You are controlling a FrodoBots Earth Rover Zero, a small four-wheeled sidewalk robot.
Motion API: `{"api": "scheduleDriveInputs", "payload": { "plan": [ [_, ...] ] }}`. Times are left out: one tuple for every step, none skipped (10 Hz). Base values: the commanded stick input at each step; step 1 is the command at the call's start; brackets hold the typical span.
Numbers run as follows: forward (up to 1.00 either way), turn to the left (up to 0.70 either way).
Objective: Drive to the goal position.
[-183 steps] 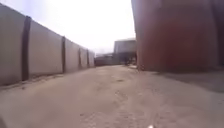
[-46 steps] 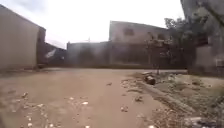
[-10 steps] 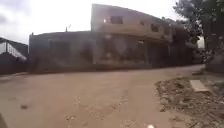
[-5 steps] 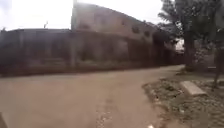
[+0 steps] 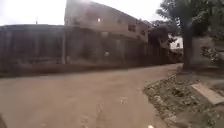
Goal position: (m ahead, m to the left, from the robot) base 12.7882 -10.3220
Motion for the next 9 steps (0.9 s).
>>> {"api": "scheduleDriveInputs", "payload": {
  "plan": [
    [1.00, 0.00],
    [1.00, 0.00],
    [1.00, 0.00],
    [1.00, 0.00],
    [1.00, -0.11],
    [1.00, -0.27],
    [1.00, -0.27],
    [1.00, -0.27],
    [1.00, -0.27]
  ]
}}
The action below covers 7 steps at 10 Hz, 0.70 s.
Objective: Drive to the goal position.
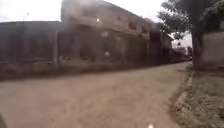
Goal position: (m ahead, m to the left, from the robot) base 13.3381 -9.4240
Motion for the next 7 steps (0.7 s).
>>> {"api": "scheduleDriveInputs", "payload": {
  "plan": [
    [1.00, -0.27],
    [1.00, -0.27],
    [1.00, -0.27],
    [1.00, -0.27],
    [1.00, -0.27],
    [1.00, -0.27],
    [1.00, -0.27]
  ]
}}
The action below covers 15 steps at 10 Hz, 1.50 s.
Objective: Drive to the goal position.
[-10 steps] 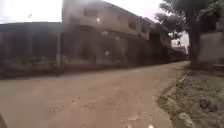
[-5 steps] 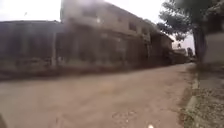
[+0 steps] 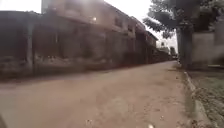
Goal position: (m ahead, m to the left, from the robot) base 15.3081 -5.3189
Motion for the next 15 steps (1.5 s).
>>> {"api": "scheduleDriveInputs", "payload": {
  "plan": [
    [1.00, -0.27],
    [1.00, -0.27],
    [1.00, -0.27],
    [1.00, -0.18],
    [1.00, 0.00],
    [1.00, 0.00],
    [1.00, 0.00],
    [1.00, 0.00],
    [1.00, 0.00],
    [1.00, 0.00],
    [1.00, 0.00],
    [1.00, 0.00],
    [1.00, 0.00],
    [1.00, 0.00],
    [1.00, 0.00]
  ]
}}
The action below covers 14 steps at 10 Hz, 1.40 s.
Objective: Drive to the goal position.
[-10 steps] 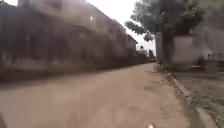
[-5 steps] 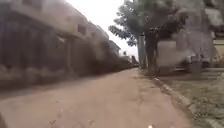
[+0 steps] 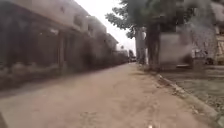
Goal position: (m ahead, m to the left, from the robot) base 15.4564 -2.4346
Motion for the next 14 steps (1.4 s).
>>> {"api": "scheduleDriveInputs", "payload": {
  "plan": [
    [1.00, 0.00],
    [1.00, 0.00],
    [1.00, 0.00],
    [1.00, -0.04],
    [1.00, -0.23],
    [1.00, -0.27],
    [1.00, -0.27],
    [1.00, -0.27],
    [1.00, -0.27],
    [1.00, -0.18],
    [1.00, 0.00],
    [1.00, 0.00],
    [1.00, 0.00],
    [1.00, 0.00]
  ]
}}
